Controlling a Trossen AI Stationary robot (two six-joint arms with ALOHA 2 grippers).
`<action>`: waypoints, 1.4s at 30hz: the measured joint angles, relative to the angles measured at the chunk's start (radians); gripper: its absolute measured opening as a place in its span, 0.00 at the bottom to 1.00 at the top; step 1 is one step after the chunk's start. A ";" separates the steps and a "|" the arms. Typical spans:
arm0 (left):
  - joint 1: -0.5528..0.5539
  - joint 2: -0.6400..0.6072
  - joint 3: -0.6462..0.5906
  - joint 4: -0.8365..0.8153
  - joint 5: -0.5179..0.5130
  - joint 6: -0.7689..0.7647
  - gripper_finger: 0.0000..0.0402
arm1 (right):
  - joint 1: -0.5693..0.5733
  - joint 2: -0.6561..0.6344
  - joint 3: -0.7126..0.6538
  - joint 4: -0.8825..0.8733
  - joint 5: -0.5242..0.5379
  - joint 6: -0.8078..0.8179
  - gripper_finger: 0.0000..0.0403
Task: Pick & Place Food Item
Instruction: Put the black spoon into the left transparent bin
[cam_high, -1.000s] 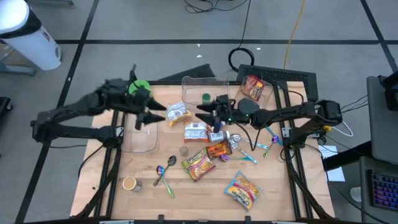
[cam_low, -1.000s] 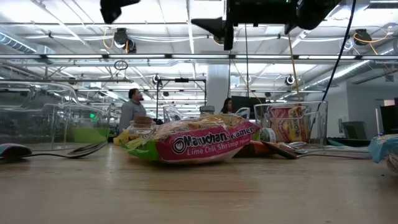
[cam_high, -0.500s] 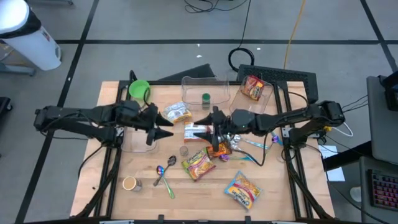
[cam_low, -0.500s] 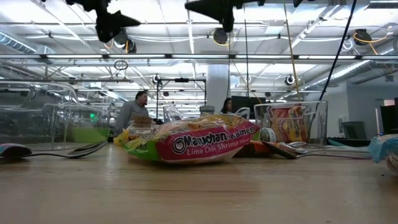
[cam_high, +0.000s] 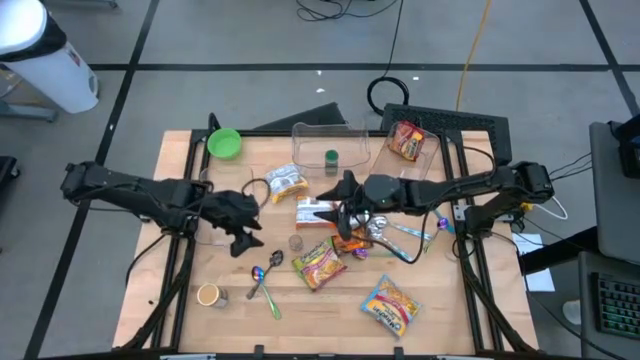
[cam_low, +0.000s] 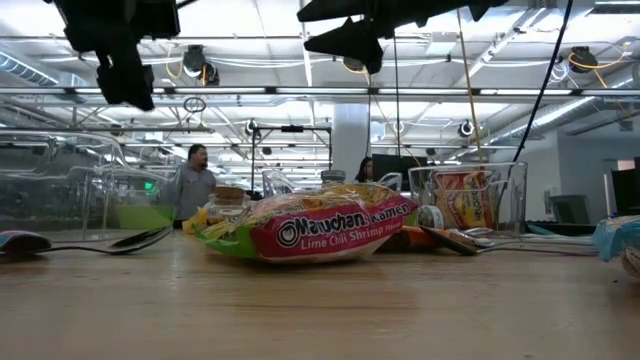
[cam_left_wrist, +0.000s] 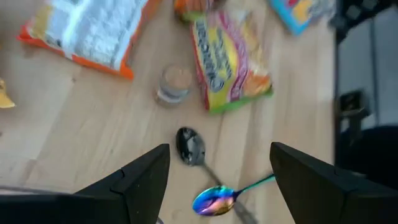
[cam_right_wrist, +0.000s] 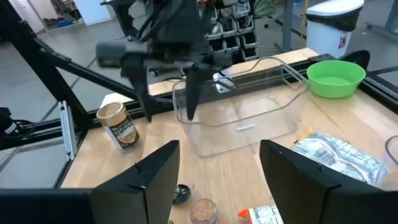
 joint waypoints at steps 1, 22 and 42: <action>-0.001 0.021 0.000 0.000 0.000 0.018 0.70 | -0.002 0.000 0.000 0.004 0.000 0.000 0.53; 0.008 0.411 0.000 0.154 0.009 0.213 0.70 | -0.021 0.000 0.000 0.125 0.150 -0.032 0.53; -0.001 0.548 0.000 0.249 0.053 0.257 0.70 | -0.049 0.000 -0.001 0.283 0.145 -0.056 0.53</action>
